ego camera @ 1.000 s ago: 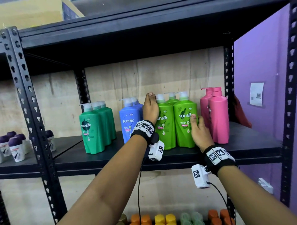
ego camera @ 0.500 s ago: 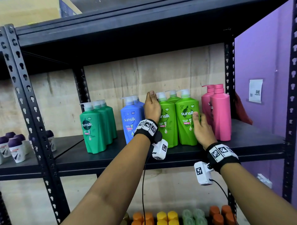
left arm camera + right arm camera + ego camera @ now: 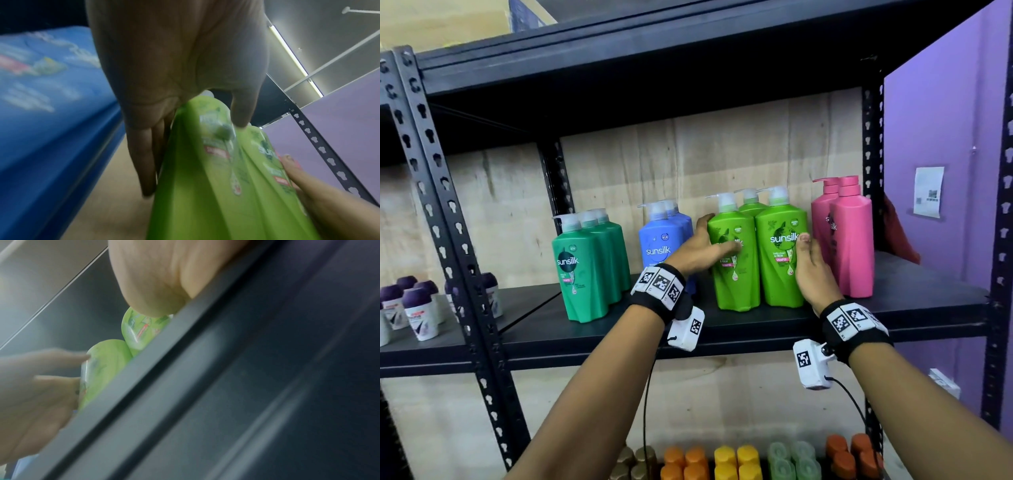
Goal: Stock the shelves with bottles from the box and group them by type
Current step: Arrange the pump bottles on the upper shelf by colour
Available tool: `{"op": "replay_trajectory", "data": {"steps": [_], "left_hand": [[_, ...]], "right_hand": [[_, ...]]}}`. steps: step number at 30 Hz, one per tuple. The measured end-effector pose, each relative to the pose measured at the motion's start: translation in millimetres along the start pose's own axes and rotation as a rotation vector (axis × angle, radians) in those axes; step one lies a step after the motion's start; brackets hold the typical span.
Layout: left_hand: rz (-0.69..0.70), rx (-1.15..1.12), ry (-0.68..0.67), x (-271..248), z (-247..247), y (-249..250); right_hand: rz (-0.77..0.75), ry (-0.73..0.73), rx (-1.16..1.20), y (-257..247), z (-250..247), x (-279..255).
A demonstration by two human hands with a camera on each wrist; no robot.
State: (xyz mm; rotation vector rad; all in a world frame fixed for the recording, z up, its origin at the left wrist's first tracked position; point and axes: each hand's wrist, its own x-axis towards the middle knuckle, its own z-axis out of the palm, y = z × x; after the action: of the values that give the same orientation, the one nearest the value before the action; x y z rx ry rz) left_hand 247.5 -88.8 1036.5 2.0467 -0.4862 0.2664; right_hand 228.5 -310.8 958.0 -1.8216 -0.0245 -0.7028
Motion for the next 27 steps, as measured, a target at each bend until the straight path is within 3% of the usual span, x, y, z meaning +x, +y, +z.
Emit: {"op": "replay_trajectory", "data": {"steps": [3,12,19,23,27], "left_hand": [[-0.015,-0.005,-0.052,-5,-2,-3],[-0.072,-0.115,-0.033,14,25,0],[-0.071,0.086,-0.064,35,34,12],[-0.161,0.126,-0.279,45,41,20],[-0.061,0.246,-0.208,51,45,21]], "right_hand": [[0.022,0.016,0.013,-3,-2,-2],[0.036,0.062,0.041,-3,-2,-4],[0.034,0.081,0.015,-1,0,-2],[0.022,0.094,0.016,-1,-1,-3],[0.01,0.102,0.01,-1,-1,-5]]}}
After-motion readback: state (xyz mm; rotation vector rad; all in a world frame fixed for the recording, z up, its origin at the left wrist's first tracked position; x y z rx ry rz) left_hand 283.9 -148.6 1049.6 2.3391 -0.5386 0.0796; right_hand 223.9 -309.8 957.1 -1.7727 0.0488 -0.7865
